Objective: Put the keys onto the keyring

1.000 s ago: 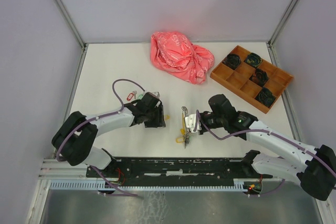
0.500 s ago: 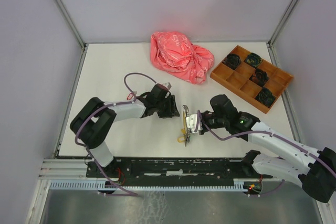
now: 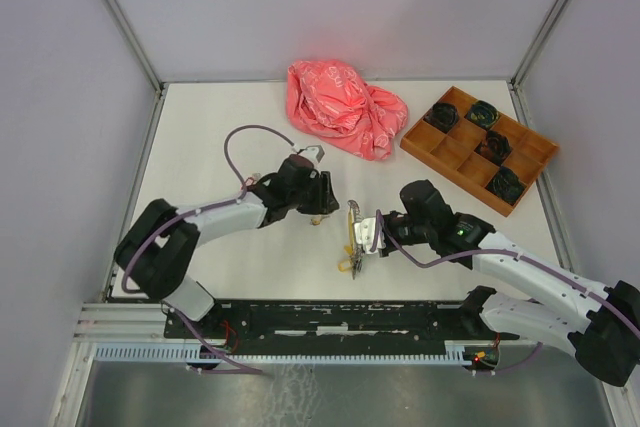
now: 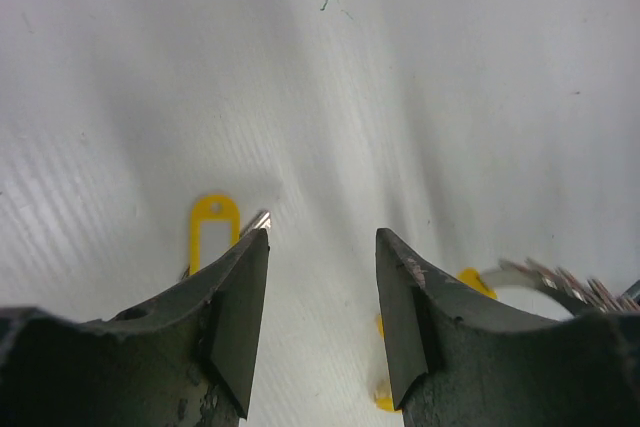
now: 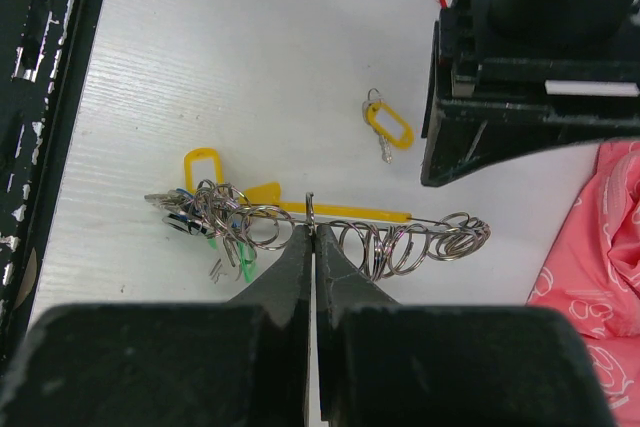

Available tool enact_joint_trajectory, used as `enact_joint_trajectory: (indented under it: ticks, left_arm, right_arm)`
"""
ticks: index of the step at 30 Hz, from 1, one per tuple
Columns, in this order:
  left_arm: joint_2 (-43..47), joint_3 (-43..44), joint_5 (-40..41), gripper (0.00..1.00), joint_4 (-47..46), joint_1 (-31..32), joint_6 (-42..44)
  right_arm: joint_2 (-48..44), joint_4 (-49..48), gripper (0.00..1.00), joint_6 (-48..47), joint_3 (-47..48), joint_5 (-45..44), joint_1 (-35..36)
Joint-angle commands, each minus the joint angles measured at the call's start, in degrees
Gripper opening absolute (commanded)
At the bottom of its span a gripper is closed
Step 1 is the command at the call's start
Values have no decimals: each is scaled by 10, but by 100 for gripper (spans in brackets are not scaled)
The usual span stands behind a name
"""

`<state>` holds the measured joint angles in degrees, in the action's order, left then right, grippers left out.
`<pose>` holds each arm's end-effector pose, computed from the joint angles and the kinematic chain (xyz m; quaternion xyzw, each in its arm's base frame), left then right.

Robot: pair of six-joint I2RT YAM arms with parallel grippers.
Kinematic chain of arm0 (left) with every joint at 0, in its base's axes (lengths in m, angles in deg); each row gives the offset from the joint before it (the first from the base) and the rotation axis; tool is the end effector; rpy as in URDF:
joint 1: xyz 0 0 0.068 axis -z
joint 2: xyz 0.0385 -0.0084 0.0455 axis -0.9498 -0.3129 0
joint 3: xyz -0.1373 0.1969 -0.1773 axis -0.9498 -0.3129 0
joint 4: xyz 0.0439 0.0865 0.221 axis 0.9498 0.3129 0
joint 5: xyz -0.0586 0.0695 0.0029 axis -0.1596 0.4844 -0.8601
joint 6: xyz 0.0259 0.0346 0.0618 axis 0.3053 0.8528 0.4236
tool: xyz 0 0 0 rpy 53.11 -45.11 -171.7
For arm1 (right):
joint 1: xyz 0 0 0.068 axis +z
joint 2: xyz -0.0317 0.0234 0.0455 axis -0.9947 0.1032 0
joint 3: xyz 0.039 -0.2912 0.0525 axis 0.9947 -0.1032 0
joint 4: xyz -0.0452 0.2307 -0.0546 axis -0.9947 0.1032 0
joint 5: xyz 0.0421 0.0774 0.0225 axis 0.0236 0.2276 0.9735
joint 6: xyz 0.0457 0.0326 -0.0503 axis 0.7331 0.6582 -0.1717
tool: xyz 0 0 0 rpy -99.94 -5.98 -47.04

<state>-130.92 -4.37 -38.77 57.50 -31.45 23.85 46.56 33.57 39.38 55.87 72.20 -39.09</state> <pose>0.2561 -0.2245 0.2000 0.0758 0.9148 -0.2673 0.2931 0.1146 0.1605 0.2612 -0.7074 0.5109 0.2274 0.4323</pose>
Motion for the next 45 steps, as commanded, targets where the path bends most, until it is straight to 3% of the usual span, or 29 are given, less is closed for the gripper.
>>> enact_joint_trajectory:
  ticks: [1,12,21,33,45]
  left_arm:
    - [107,-70,38,55,-44,0,70]
    - [227,-299,56,51,-250,0,186]
    - [181,-385,26,45,-458,-4,273]
    - [61,-406,15,45,-612,-4,336]
    - [-24,-377,-24,44,-650,-8,378]
  right_arm:
    - [-5,-24,1,-5,11,6,3]
    - [-9,-22,1,-4,12,10,4]
    - [-15,-23,1,-2,12,18,5]
    - [-19,-24,1,-3,13,25,6]
    - [-23,-18,1,-7,15,24,7]
